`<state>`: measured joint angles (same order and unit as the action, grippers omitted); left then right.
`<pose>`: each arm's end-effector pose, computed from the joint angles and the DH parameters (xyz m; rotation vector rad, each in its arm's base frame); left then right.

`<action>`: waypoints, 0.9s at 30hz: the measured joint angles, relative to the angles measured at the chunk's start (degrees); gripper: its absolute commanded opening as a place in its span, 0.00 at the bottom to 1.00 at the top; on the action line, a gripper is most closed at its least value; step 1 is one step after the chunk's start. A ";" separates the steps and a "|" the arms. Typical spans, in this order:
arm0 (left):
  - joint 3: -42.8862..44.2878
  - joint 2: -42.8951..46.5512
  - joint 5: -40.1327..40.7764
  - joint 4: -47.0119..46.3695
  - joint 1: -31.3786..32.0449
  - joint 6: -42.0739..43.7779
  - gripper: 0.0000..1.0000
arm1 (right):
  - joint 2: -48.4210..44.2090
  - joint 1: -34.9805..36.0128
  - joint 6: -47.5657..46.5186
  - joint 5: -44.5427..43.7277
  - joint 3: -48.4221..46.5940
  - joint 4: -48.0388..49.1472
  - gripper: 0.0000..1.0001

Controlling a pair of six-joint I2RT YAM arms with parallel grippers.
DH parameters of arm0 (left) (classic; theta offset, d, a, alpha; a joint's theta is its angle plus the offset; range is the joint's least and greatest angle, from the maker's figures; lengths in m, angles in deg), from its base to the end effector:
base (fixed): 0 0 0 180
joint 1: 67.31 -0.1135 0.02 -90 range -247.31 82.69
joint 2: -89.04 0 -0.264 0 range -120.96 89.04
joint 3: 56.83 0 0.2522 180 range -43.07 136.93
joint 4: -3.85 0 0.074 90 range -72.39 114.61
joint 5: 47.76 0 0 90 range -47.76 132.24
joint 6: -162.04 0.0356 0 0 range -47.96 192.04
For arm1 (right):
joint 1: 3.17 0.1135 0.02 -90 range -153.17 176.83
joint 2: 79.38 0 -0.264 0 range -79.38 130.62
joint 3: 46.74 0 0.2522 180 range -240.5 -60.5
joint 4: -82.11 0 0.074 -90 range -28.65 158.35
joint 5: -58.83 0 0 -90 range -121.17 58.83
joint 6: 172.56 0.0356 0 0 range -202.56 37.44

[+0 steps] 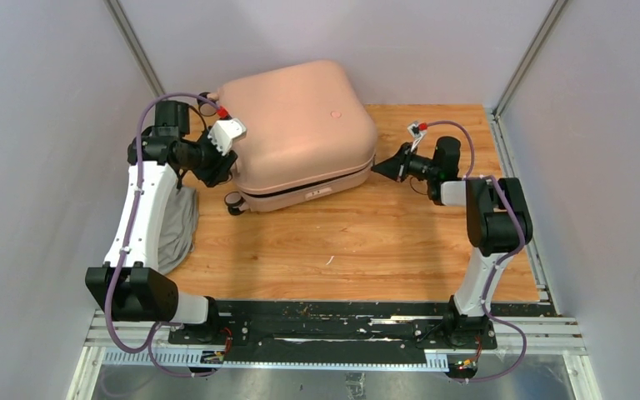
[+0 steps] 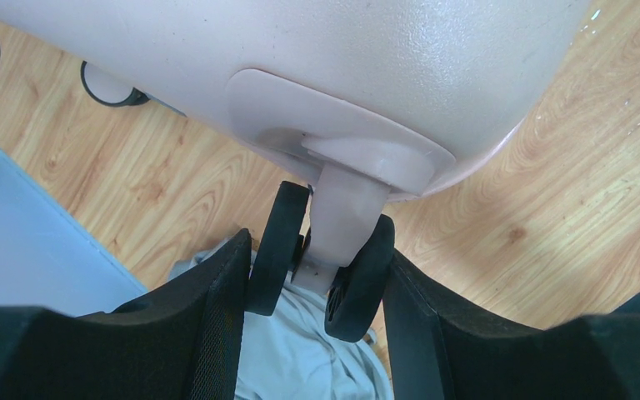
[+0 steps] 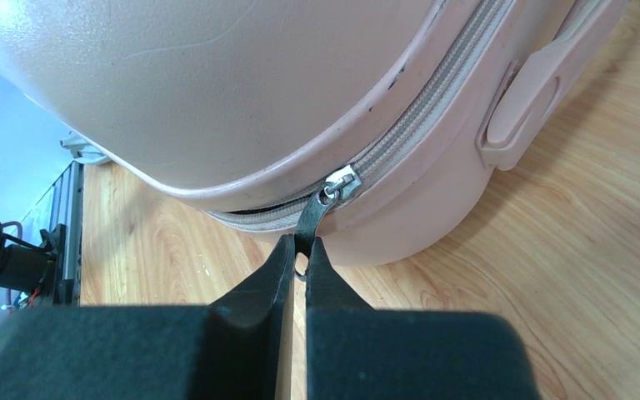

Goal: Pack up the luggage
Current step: Zip the luggage at the center of the board.

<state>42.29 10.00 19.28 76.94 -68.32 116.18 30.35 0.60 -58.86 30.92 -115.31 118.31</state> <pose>0.2711 -0.0091 0.3740 1.0322 2.1688 -0.1417 0.3864 0.0570 0.1882 -0.5729 1.6702 1.2405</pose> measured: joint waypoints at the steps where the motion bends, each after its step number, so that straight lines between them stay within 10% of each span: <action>1: -0.35 0.15 0.20 -0.02 -0.04 0.20 0.00 | -0.57 0.22 -0.55 -0.52 0.37 -0.72 0.00; 20: -5.38 0.74 9.84 0.07 -2.58 8.24 0.00 | -12.98 11.47 -2.73 -12.70 14.45 -1.79 0.00; 27: -5.40 0.74 8.72 1.16 -2.78 8.74 0.00 | -21.68 11.06 -1.11 -19.56 19.93 -5.77 0.39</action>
<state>36.90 10.74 28.00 78.10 -71.10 124.92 8.67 11.66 -59.97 11.35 -95.37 112.54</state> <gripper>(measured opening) 0.535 0.242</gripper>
